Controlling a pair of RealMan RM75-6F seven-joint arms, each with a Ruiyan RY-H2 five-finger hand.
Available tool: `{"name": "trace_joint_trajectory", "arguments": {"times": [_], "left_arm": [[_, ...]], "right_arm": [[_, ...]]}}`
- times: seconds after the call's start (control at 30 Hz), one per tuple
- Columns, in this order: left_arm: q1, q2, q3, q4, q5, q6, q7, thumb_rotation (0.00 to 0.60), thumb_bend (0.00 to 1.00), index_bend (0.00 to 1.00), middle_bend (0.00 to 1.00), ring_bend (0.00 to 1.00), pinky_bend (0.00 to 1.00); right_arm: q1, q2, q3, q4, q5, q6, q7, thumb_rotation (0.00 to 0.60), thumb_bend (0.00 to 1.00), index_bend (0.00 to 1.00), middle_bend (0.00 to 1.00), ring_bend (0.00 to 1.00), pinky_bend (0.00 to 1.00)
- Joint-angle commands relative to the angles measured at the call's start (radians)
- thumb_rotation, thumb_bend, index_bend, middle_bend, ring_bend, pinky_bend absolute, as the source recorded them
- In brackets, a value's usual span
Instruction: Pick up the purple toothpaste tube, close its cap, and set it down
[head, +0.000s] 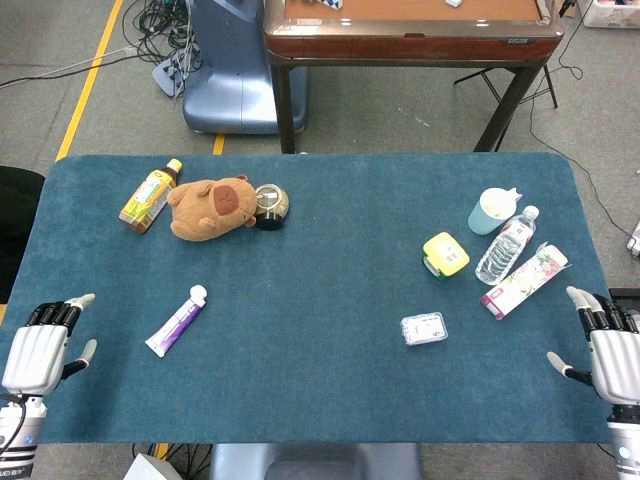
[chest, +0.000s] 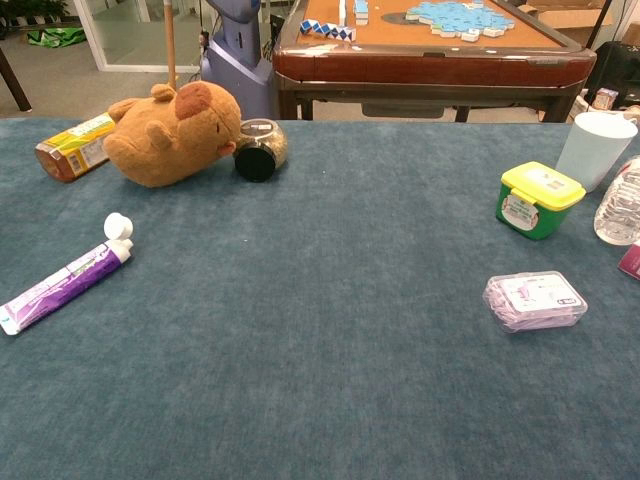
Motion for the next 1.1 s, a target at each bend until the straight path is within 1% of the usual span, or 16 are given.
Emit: {"name": "trace_joint_trajectory", "arguments": {"times": [0.03, 0.2, 0.33, 0.53, 0.63, 0.73, 0.77, 0.83, 0.87, 0.97, 1.1], "left_arm": [[-0.003, -0.002, 0.001, 0.001, 0.002, -0.002, 0.001, 0.6, 0.31, 0.17, 0.24, 0.22, 0.17], [-0.008, -0.006, -0.001, 0.007, 0.007, -0.003, -0.01, 0.6, 0.31, 0.17, 0.24, 0.22, 0.17], [-0.027, -0.009, -0.001, 0.018, 0.021, -0.024, -0.023, 0.6, 0.31, 0.17, 0.24, 0.22, 0.17], [-0.088, -0.023, -0.003, 0.049, 0.05, -0.095, -0.07, 0.6, 0.31, 0.17, 0.24, 0.22, 0.17], [-0.125, -0.04, -0.004, 0.076, 0.049, -0.15, -0.091, 0.583, 0.29, 0.15, 0.23, 0.22, 0.17], [-0.16, -0.064, -0.003, 0.109, 0.047, -0.202, -0.098, 0.558, 0.24, 0.07, 0.2, 0.2, 0.17], [-0.171, -0.076, -0.002, 0.121, 0.045, -0.218, -0.098, 0.552, 0.22, 0.03, 0.17, 0.19, 0.17], [-0.187, -0.093, -0.001, 0.135, 0.041, -0.239, -0.095, 0.546, 0.19, 0.0, 0.12, 0.15, 0.17], [-0.194, -0.103, -0.001, 0.143, 0.04, -0.248, -0.095, 0.548, 0.18, 0.0, 0.09, 0.12, 0.17], [-0.213, -0.138, -0.002, 0.171, 0.038, -0.265, -0.095, 0.551, 0.17, 0.0, 0.04, 0.11, 0.17], [-0.232, -0.197, -0.006, 0.221, 0.014, -0.289, -0.09, 0.544, 0.17, 0.0, 0.0, 0.07, 0.17]], "right_arm": [[-0.001, -0.001, 0.0, 0.0, 0.0, 0.0, 0.0, 0.6, 0.09, 0.04, 0.17, 0.13, 0.16], [-0.003, 0.002, 0.004, -0.003, -0.004, 0.011, 0.003, 0.6, 0.09, 0.04, 0.17, 0.13, 0.16], [0.0, 0.024, 0.02, -0.019, -0.009, 0.026, 0.003, 0.6, 0.09, 0.04, 0.17, 0.13, 0.16], [0.01, 0.078, 0.06, -0.066, -0.024, 0.069, -0.024, 0.6, 0.09, 0.04, 0.17, 0.13, 0.16], [0.011, 0.1, 0.074, -0.09, -0.026, 0.084, -0.038, 0.6, 0.09, 0.04, 0.17, 0.13, 0.16], [0.011, 0.117, 0.077, -0.109, -0.031, 0.091, -0.046, 0.6, 0.09, 0.04, 0.17, 0.13, 0.16], [0.009, 0.122, 0.077, -0.114, -0.032, 0.093, -0.047, 0.6, 0.09, 0.04, 0.17, 0.13, 0.16], [0.006, 0.127, 0.075, -0.12, -0.033, 0.095, -0.046, 0.6, 0.09, 0.04, 0.17, 0.13, 0.16], [0.004, 0.129, 0.074, -0.122, -0.033, 0.097, -0.046, 0.6, 0.09, 0.04, 0.17, 0.13, 0.16], [-0.003, 0.132, 0.07, -0.125, -0.031, 0.104, -0.044, 0.6, 0.09, 0.04, 0.17, 0.13, 0.16], [-0.013, 0.131, 0.063, -0.124, -0.029, 0.109, -0.037, 0.6, 0.09, 0.04, 0.17, 0.13, 0.16]]}}
